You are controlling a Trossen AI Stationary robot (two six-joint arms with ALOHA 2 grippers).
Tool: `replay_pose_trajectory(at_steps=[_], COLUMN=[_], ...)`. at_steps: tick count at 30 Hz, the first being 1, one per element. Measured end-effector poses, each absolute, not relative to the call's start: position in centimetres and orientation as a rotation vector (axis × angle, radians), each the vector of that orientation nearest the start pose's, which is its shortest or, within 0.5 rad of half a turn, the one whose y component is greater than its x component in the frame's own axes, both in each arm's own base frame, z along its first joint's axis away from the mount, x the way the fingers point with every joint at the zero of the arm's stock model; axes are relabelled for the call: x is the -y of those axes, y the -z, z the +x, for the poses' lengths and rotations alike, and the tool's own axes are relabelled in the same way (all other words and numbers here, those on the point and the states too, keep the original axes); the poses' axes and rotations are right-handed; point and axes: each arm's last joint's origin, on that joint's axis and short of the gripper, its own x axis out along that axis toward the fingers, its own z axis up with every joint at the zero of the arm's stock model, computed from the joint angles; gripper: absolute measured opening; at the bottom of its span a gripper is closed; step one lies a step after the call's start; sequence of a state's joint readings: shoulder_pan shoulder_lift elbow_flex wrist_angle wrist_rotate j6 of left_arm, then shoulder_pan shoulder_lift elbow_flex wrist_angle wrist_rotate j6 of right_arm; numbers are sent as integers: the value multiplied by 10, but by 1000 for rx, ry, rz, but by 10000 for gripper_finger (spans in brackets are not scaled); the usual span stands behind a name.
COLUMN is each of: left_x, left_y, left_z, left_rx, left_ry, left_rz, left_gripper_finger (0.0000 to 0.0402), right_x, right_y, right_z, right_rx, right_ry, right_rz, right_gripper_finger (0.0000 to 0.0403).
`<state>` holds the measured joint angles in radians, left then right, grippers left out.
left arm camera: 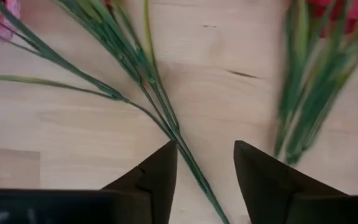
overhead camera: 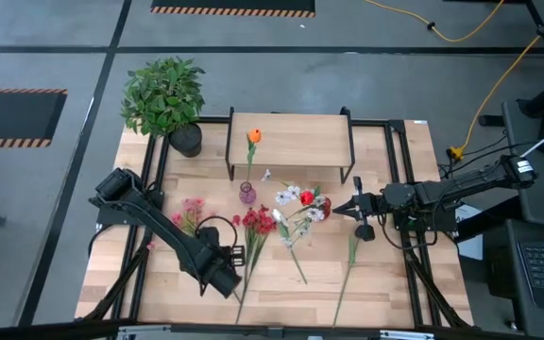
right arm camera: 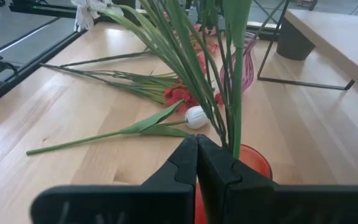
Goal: Pick and place flowers into a vace then onto a shelf
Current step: Put the pink flowers into the red vase
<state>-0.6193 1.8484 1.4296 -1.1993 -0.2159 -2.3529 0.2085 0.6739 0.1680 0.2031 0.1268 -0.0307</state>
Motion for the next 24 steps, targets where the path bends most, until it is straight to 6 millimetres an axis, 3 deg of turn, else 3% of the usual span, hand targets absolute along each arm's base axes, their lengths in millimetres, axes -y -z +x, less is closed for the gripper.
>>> replay_pose_trajectory(at_steps=[11, 24], left_x=[201, 208], left_y=[-167, -158], left_z=[289, 289], left_rx=[-980, -990], left_ry=[-1453, -1448], left_rz=[-1142, -1153], left_gripper_finger=[155, 155], right_x=[-27, -27], right_y=[-173, -173], right_z=[147, 147], right_rx=[-304, -304], right_ry=[-85, -85], right_rz=[-81, -79], right_gripper_finger=[12, 12])
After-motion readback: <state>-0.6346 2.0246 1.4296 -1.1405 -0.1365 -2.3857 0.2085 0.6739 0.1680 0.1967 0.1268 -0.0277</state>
